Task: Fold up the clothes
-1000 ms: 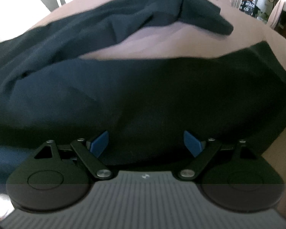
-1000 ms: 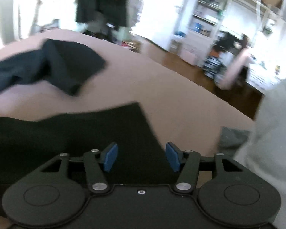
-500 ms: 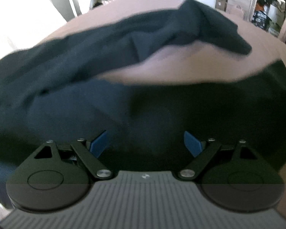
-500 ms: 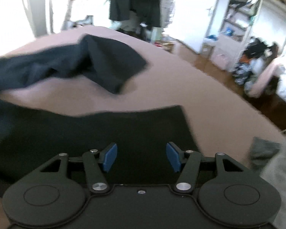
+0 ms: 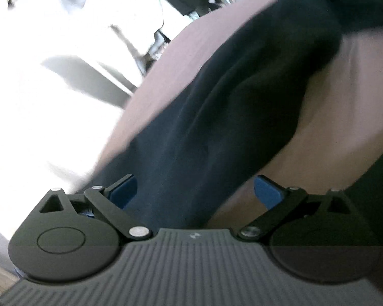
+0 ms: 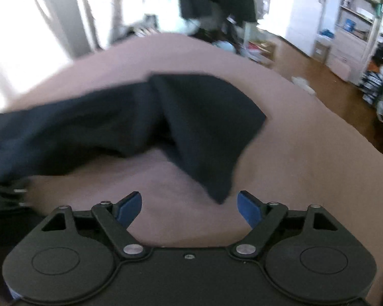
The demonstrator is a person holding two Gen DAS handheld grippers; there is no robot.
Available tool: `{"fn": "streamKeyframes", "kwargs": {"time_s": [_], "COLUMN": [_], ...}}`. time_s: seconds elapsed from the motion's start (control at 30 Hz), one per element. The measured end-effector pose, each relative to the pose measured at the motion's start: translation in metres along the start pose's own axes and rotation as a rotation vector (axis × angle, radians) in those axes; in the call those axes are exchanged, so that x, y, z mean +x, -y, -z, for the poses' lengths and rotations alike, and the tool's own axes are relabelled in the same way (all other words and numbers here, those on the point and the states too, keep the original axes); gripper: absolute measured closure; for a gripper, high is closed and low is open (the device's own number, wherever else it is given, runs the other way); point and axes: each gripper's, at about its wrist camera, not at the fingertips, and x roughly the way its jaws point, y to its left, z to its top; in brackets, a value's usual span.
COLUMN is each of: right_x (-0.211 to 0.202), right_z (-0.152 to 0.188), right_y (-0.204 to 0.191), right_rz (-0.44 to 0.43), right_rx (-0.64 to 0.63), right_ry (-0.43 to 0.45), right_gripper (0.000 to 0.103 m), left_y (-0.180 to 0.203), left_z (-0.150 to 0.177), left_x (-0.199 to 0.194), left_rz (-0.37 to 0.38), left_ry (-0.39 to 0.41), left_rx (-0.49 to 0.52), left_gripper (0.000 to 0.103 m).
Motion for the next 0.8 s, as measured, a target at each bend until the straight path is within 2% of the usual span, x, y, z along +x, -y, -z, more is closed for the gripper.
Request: {"fn": "streamKeyframes", "kwargs": {"time_s": [0.07,0.1,0.2,0.23,0.27,0.3,0.33,0.37,0.4,0.47,0.53,0.57,0.6,0.67,0.7,0.73,0.8], "right_x": [0.027,0.04,0.072,0.081,0.091,0.094,0.096,0.085,0.074,0.024,-0.021,-0.028,-0.028,-0.008,0.007,0.022,0.047], "right_z": [0.002,0.004,0.005,0.005,0.005,0.001,-0.004,-0.012,-0.021,-0.043,-0.047,-0.041,-0.029,-0.002,0.013,0.028,0.059], "right_y": [0.001,0.002,0.002,0.002,0.002,0.004,0.005,0.008,0.011,0.028,0.051,0.057,0.064,0.084,0.098,0.113,0.136], "right_rz": [0.039,0.059,0.138,0.15,0.161,0.189,0.218,0.275,0.333,0.425,0.452,0.527,0.593,0.631,0.622,0.61,0.549], "right_rx": [-0.017,-0.025,-0.085,-0.099,-0.114,-0.103,-0.092,-0.063,-0.034,0.034,0.086,0.05,0.019,0.048,0.115,0.184,0.371], "right_ry": [-0.011,-0.016,0.067,0.086,0.105,0.11,0.114,0.187,0.263,0.474,0.61,0.622,0.616,0.484,0.378,0.271,0.112], "right_gripper": [0.017,0.017,0.019,0.036,0.062,0.098,0.1,0.1,0.1,0.1,0.1,0.1,0.099,0.092,0.078,0.063,0.058], "left_y": [-0.027,-0.037,-0.053,-0.057,-0.06,-0.062,-0.065,-0.069,-0.073,-0.086,-0.103,-0.114,-0.122,-0.131,-0.131,-0.125,-0.118], "left_z": [0.002,0.001,0.001,0.001,0.001,0.001,0.002,0.002,0.003,0.002,0.001,0.002,0.005,0.011,0.012,0.012,0.012], "left_x": [0.016,0.023,0.035,0.037,0.038,0.039,0.039,0.039,0.038,0.034,0.03,0.028,0.028,0.033,0.037,0.043,0.049], "left_rz": [0.092,0.108,0.105,0.106,0.119,0.132,0.14,0.141,0.142,0.141,0.14,0.157,0.198,0.273,0.289,0.275,0.253], "left_ry": [-0.054,-0.072,-0.09,-0.095,-0.092,-0.087,-0.084,-0.083,-0.081,-0.076,-0.059,-0.045,-0.033,-0.061,-0.096,-0.147,-0.192], "left_rx": [-0.175,-0.218,-0.259,-0.267,-0.277,-0.288,-0.299,-0.31,-0.322,-0.357,-0.437,-0.513,-0.589,-0.688,-0.694,-0.65,-0.604], "left_gripper": [0.003,0.003,0.003,0.003,0.003,0.003,0.003,0.003,0.003,0.003,0.003,0.001,0.001,0.002,0.002,0.003,0.003]}}
